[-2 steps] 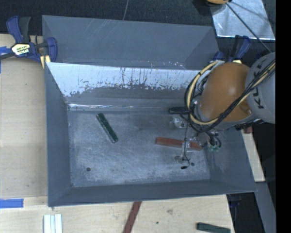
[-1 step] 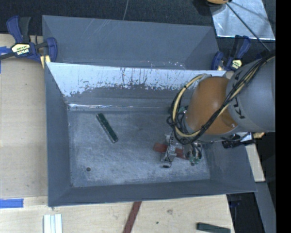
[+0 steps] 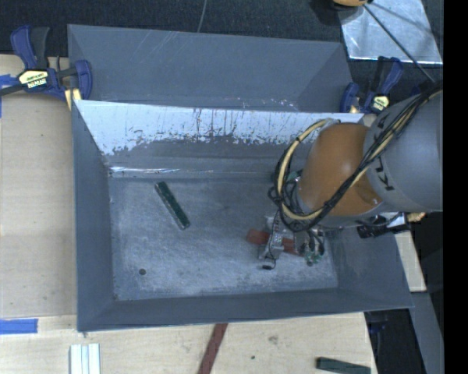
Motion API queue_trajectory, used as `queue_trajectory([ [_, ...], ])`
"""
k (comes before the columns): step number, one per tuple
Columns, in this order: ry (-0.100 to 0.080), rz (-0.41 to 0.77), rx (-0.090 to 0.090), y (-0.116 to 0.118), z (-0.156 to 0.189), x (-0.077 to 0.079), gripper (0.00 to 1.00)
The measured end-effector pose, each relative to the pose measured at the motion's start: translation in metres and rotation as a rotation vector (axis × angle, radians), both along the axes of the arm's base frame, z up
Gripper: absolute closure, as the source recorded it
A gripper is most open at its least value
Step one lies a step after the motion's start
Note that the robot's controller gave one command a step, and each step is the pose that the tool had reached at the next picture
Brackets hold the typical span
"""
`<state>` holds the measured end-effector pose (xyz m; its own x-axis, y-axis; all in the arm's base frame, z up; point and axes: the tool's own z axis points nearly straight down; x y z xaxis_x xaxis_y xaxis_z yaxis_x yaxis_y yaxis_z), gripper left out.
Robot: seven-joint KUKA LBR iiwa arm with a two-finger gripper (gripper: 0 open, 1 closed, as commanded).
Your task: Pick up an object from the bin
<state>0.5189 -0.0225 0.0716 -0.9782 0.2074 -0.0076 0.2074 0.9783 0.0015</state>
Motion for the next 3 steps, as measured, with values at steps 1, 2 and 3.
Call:
queue_trajectory([
  [1,0.006,0.042,0.0,0.023,0.121,-0.029,1.0],
  [2,0.006,0.042,0.0,0.023,0.121,-0.029,1.0],
  [3,0.005,0.497,-0.002,0.02,0.247,-0.012,1.0],
])
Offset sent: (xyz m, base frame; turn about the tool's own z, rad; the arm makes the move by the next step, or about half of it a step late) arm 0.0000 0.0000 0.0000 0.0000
